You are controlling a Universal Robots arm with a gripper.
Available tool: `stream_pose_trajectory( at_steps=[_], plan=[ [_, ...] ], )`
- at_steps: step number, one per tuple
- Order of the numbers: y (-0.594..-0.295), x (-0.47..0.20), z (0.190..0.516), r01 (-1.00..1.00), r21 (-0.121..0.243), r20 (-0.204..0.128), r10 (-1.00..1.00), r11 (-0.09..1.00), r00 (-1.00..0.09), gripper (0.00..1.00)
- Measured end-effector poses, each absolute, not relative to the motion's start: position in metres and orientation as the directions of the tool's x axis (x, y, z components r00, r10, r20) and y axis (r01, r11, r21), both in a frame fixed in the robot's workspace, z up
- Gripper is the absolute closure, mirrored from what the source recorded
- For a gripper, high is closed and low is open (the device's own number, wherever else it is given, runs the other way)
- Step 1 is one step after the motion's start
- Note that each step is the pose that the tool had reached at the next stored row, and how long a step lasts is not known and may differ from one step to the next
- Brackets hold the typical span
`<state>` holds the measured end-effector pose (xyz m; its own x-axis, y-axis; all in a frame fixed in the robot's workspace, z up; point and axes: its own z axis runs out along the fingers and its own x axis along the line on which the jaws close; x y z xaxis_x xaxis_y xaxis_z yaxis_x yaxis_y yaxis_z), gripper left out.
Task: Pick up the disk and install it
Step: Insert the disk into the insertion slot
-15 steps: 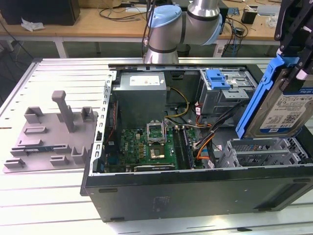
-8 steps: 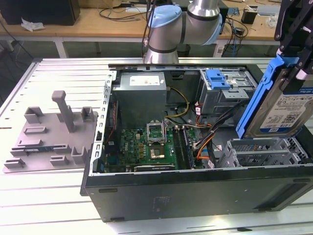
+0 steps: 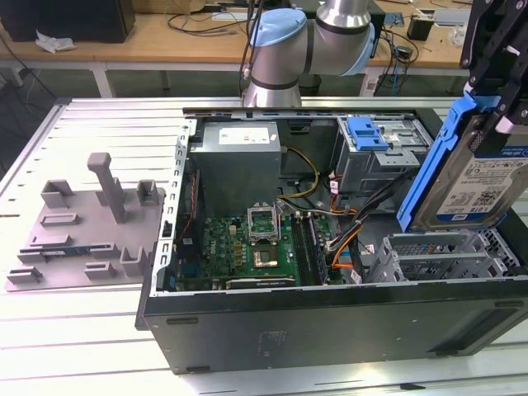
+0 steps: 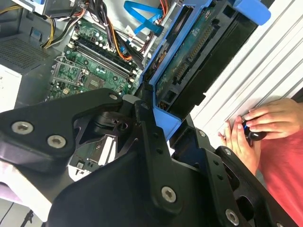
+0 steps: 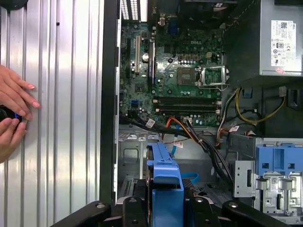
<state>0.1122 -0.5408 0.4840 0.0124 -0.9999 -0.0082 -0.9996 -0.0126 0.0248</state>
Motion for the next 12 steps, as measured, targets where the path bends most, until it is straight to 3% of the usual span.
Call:
stream_pose_trajectory(
  at_steps=[12],
  plan=[
    [-0.5405, 0.1129, 0.4747, -1.000, 0.025, -0.008, -1.000, -0.013, 0.012, 0.63]
  ],
)
